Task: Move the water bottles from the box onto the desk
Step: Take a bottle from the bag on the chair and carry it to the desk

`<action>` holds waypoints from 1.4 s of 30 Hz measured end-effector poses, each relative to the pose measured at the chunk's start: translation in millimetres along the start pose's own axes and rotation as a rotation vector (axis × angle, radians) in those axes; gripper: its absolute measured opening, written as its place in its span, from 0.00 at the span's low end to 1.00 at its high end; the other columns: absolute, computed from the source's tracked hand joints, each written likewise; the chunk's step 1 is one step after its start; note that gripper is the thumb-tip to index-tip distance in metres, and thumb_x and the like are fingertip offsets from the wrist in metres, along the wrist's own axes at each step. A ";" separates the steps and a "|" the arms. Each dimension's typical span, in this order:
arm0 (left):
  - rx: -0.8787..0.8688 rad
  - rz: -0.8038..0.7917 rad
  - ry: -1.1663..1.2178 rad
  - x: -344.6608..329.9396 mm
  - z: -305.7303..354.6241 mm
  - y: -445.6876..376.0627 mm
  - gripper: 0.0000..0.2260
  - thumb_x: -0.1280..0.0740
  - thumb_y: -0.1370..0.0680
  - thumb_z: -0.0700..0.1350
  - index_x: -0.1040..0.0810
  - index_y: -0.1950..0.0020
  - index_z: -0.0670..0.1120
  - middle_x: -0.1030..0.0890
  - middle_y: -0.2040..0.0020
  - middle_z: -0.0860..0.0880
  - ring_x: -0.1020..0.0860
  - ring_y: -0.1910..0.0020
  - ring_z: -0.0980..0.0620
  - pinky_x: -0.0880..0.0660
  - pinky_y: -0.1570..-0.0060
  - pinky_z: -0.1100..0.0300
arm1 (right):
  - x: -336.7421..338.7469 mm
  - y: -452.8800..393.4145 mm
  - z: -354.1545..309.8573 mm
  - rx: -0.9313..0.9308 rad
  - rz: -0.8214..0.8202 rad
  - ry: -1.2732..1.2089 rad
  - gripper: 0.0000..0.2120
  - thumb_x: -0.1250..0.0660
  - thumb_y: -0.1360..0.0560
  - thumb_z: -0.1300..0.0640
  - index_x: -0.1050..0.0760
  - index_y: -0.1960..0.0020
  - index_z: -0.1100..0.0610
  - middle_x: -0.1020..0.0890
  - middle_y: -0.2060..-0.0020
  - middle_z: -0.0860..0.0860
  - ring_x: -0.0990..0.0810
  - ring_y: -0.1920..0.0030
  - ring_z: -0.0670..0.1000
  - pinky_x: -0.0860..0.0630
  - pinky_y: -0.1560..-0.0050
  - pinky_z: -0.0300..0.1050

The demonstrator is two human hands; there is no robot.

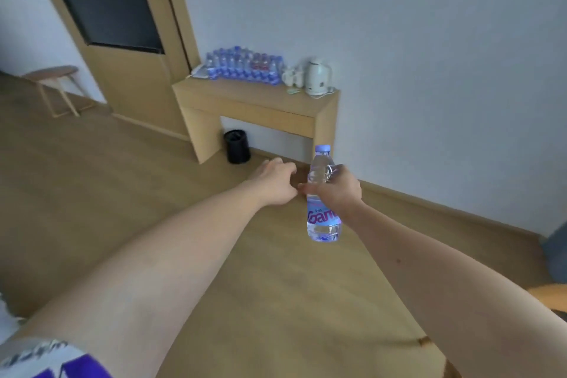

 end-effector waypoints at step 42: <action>0.298 0.030 0.026 145.6 -458.3 -627.7 0.25 0.31 0.21 0.51 0.30 0.25 0.49 0.30 0.30 0.44 0.31 0.30 0.42 0.29 0.45 0.53 | -408.7 -681.8 -275.2 0.116 -0.293 0.035 0.35 0.20 0.37 0.33 0.30 0.44 0.54 0.19 0.49 0.51 0.17 0.51 0.52 0.18 0.49 0.53</action>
Point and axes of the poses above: each hand's wrist, its own y-axis away from the middle knuckle, its own x-axis out of the back of the hand, z = x × y, the point moved 2 cm from there along -y, towards the middle knuckle
